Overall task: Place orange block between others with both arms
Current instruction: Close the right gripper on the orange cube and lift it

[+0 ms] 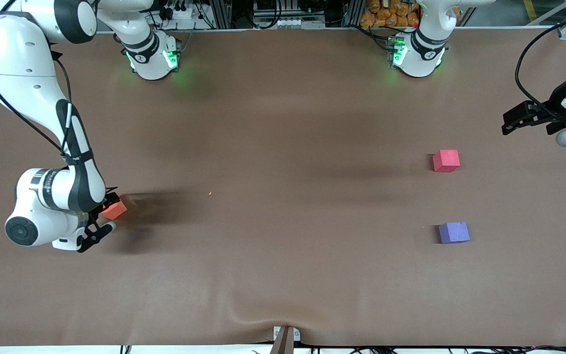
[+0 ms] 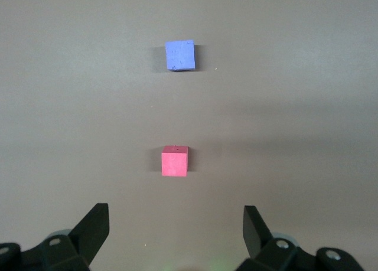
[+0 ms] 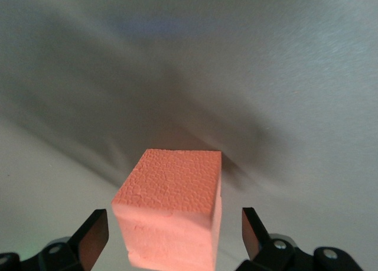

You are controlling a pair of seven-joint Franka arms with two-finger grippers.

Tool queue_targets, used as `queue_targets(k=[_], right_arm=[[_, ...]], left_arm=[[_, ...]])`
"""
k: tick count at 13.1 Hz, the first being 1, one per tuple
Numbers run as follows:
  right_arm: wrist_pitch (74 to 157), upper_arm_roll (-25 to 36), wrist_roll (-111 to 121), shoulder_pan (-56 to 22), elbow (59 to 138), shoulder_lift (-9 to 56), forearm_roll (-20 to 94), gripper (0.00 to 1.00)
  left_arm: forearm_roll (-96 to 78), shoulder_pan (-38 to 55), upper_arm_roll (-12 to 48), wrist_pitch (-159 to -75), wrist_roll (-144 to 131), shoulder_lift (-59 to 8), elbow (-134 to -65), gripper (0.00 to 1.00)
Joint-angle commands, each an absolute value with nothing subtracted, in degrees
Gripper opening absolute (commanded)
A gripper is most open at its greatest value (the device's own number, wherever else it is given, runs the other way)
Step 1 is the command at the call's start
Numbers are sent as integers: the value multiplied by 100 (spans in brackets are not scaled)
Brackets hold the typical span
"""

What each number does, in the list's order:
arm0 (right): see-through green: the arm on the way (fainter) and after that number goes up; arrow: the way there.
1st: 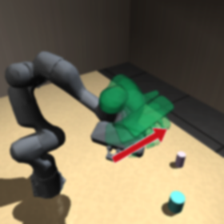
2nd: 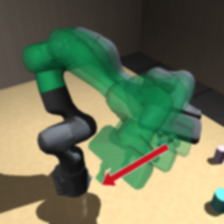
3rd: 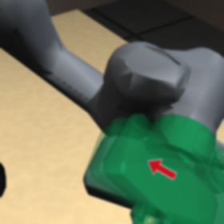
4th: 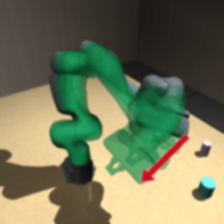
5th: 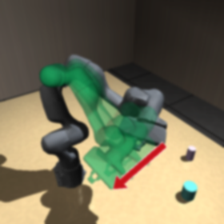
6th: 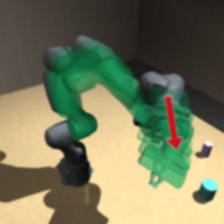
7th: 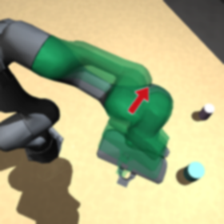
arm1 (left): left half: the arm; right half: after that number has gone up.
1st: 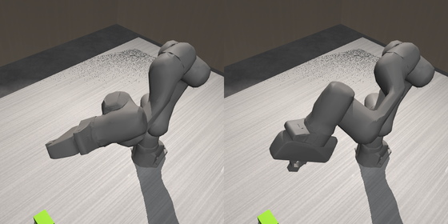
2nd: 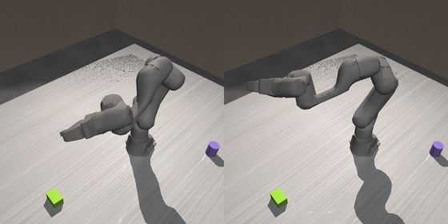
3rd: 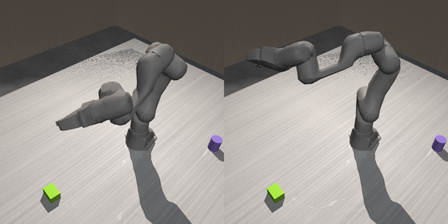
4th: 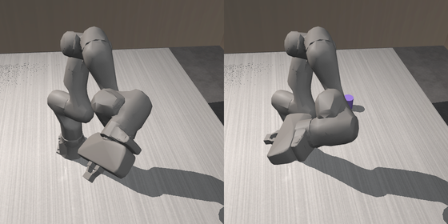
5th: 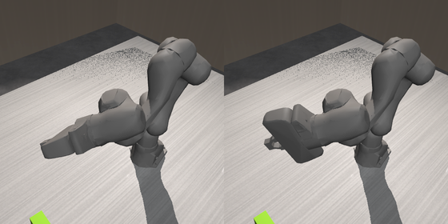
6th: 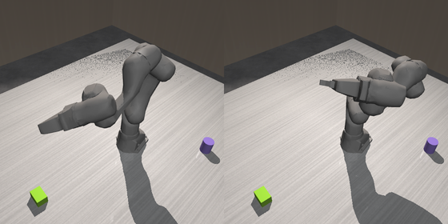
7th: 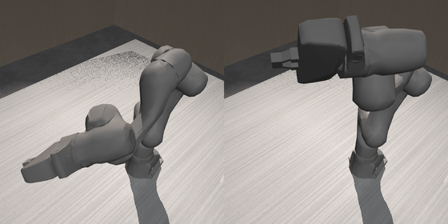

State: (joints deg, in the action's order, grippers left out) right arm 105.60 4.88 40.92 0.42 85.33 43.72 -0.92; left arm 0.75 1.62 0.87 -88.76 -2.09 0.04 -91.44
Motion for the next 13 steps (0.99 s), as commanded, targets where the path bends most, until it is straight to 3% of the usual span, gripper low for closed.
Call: queue_targets(k=[1,4,6,8,13], right_arm=[[10678,457,4201,62,8718,4350,-114,100],[10784,457,4236,18,8754,4351,-123,96],[10784,466,4254,-9,8736,4342,-167,59],[10775,457,4254,-9,8666,4316,-167,42],[10714,352,4036,-307,8052,4026,-44,35]], left_arm=[[44,158,88,-8877,-202,9,-9097,100],[44,158,88,-8877,-202,9,-9097,100],[44,167,88,-8877,-202,9,-9105,100],[44,167,88,-8877,-202,0,-9105,100],[44,167,88,-8877,-202,0,-9105,100]])
